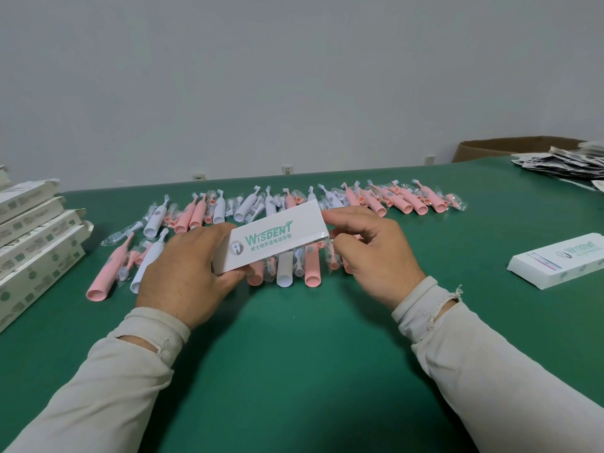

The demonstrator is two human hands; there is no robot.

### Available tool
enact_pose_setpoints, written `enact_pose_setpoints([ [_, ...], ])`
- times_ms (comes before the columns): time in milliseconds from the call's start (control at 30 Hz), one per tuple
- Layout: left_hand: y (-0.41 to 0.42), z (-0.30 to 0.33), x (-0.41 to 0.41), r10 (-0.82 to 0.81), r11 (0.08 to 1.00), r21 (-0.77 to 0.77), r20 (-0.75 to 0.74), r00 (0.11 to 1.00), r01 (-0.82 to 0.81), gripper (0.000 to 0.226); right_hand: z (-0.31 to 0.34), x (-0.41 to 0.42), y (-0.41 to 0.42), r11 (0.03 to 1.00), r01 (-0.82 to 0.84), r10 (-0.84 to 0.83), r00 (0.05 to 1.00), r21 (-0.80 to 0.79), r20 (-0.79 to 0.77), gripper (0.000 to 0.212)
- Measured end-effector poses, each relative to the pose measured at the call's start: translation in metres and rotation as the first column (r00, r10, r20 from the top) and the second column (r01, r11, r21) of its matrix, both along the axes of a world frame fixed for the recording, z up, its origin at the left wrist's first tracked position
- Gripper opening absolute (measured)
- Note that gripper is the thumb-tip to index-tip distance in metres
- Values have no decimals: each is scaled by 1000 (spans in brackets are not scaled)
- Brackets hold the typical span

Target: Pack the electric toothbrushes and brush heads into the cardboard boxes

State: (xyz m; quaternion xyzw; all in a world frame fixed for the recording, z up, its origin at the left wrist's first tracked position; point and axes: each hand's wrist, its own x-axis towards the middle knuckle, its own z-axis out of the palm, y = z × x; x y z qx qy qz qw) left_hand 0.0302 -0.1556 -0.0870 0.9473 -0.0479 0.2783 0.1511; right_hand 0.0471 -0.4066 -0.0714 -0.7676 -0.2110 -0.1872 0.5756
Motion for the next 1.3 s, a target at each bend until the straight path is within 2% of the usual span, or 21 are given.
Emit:
enact_pose_setpoints([
  [167, -1, 0, -1, -10, 1000, -9, -8, 1000, 10, 66, -4, 3, -1, 1000, 3, -3, 1000, 12, 15, 41],
  [267, -2, -2, -1, -50, 997, -65, -34, 998, 48, 74, -9, 10, -3, 996, 62, -59, 997, 59, -43, 34],
  [367, -9, -3, -1, -120, 985, -127, -38, 992, 114, 70, -14, 13, -1, 950, 104, -45, 978, 295, -203, 36],
  [433, -19, -3, -3, -148, 972, -185, -12, 989, 143, 66, -15, 11, 6, 857, 85, 100, 940, 509, -325, 36],
  [500, -32, -5, -5, -159, 961, -223, 35, 987, 163, 62, -19, 3, 18, 830, 48, 198, 906, 555, -375, 28],
  [633, -52, -10, -11, -252, 936, -233, 81, 964, 264, 67, -28, -15, 45, 945, -19, 171, 879, 326, -445, 29],
  [700, -58, -11, -15, -326, 912, -240, 63, 943, 332, 77, -24, -18, 43, 942, 0, 156, 885, 336, -438, 19],
  [767, -62, -11, -20, -384, 885, -251, 82, 920, 392, 78, -11, -19, 22, 899, 93, 106, 903, 429, -417, 8],
  [833, -62, -11, -23, -403, 885, -218, 86, 911, 412, 71, 2, -19, -18, 856, 272, -88, 914, 439, -396, 8],
  [867, -62, -12, -23, -409, 886, -208, 70, 910, 415, 66, 8, -20, -42, 838, 382, -229, 894, 390, -385, 11],
  [933, -62, -14, -23, -425, 882, -205, 40, 904, 424, 57, 16, -23, -97, 750, 616, -520, 774, 240, -361, 28],
  [1000, -63, -17, -22, -445, 869, -224, 34, 895, 441, 52, 20, -27, -153, 607, 791, -716, 589, 82, -375, 48],
  [1067, -64, -19, -21, -463, 853, -251, 39, 886, 457, 49, 20, -31, -200, 499, 864, -784, 413, -74, -464, 55],
  [1100, -64, -20, -21, -471, 848, -254, 42, 881, 466, 48, 18, -33, -218, 474, 868, -794, 350, -148, -497, 52],
  [1200, -64, -20, -22, -490, 838, -261, 30, 871, 480, 44, 9, -41, -243, 457, 838, -812, 256, -300, -524, 40],
  [1300, -64, -19, -22, -497, 833, -276, 7, 868, 479, 44, 1, -41, -247, 460, 809, -817, 226, -365, -531, 32],
])
